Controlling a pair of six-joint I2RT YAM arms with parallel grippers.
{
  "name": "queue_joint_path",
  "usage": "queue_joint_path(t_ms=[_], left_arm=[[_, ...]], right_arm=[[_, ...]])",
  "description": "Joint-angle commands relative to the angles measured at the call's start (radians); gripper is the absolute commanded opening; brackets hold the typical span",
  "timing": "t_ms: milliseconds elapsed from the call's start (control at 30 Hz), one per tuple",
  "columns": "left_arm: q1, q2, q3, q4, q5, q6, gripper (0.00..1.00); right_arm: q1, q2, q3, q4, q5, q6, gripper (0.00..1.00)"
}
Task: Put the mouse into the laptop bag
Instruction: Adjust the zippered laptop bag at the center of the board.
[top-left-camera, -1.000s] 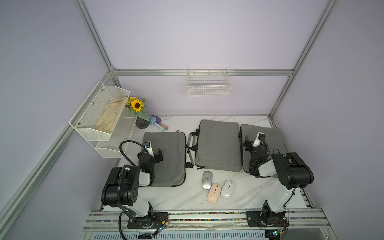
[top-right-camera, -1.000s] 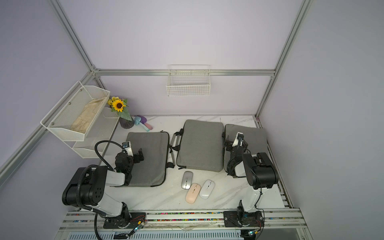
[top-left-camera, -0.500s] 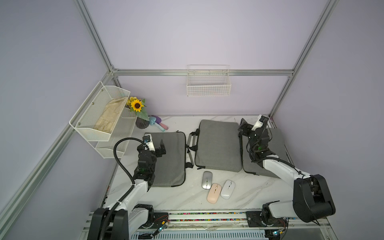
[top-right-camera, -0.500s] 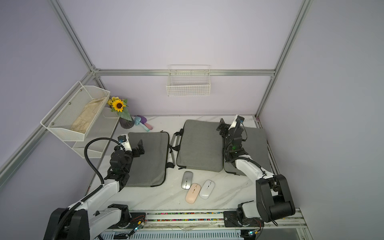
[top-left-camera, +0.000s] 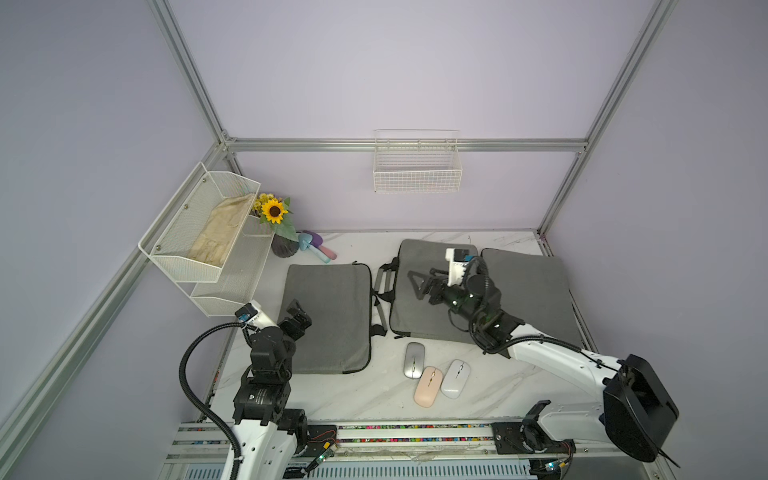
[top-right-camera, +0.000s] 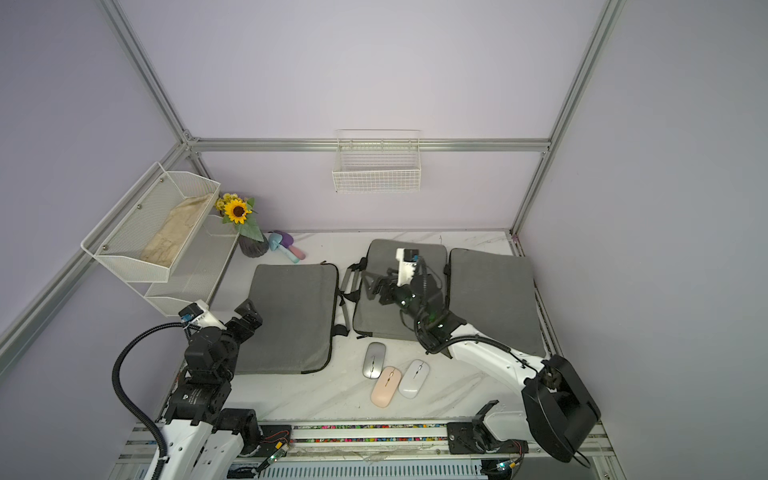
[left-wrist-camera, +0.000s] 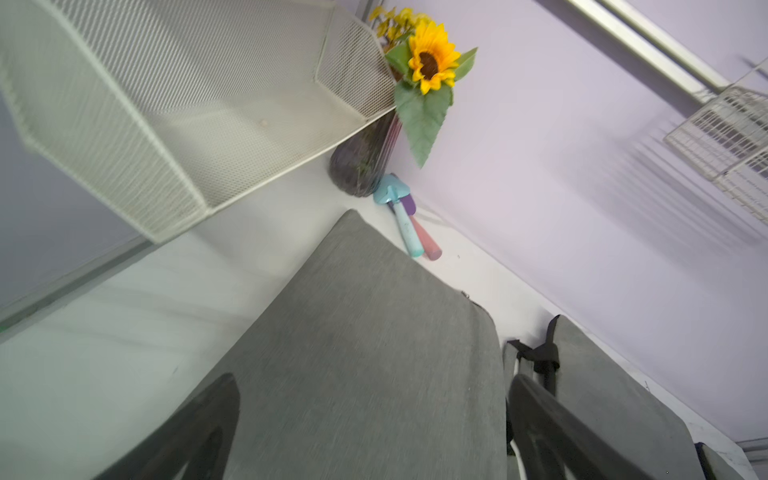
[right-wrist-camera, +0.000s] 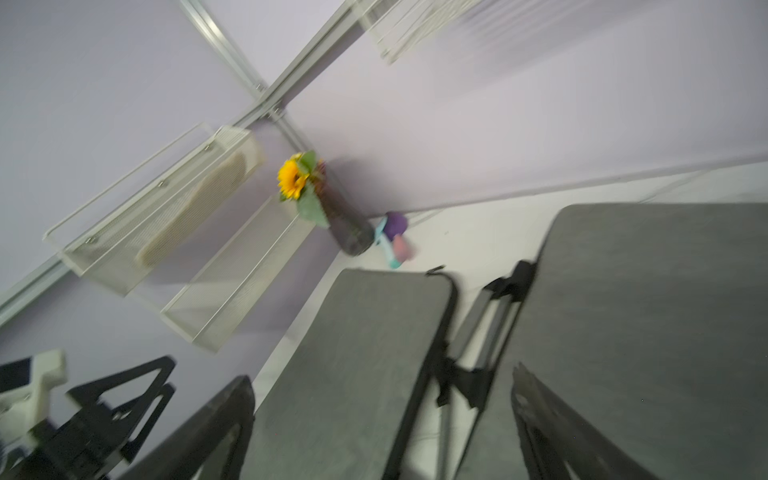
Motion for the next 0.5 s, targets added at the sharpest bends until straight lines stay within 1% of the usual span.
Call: queue_joint_path(t_ms=[0,33,67,133,200,300,367,467], left_arm=[[0.0,-0.015,0.113,-0.29,0.008,-0.092,1.0],[-0.012,-0.017,0.104,-0.321,0.0,-0.122,1.0],[-0.015,-0.021,0.073,-0.326,0.019,-0.146,1.0],[-0.016,-0.022,0.017,-0.325,0.032,-0.194,1.0],[-0.016,-0.012,-0.046,-0.281,0.031,-0.22,1.0],[-0.014,0.023,-0.095,-0.229,0.048,-0.213,1.0],[-0.014,0.055,-0.081,-0.224,0.074,-0.206,1.0],[-0.015,0.083,-0.068,-0.221,0.083,-0.213,1.0]], right_arm=[[0.132,0.111,0.032,-0.016,0.088,0.031,0.97],[0.177,0.147,0.049,-0.021,0.115,0.028,0.97],[0.217,0.193,0.071,-0.029,0.137,0.025,0.97],[0.262,0.276,0.121,-0.071,0.147,0.044,0.97],[0.274,0.337,0.141,-0.089,0.11,0.075,0.95],[0.292,0.387,0.121,-0.022,0.047,0.109,0.88],[0.314,0.439,0.148,-0.033,0.03,0.121,0.83],[0.328,0.536,0.228,-0.117,0.023,0.136,0.8]])
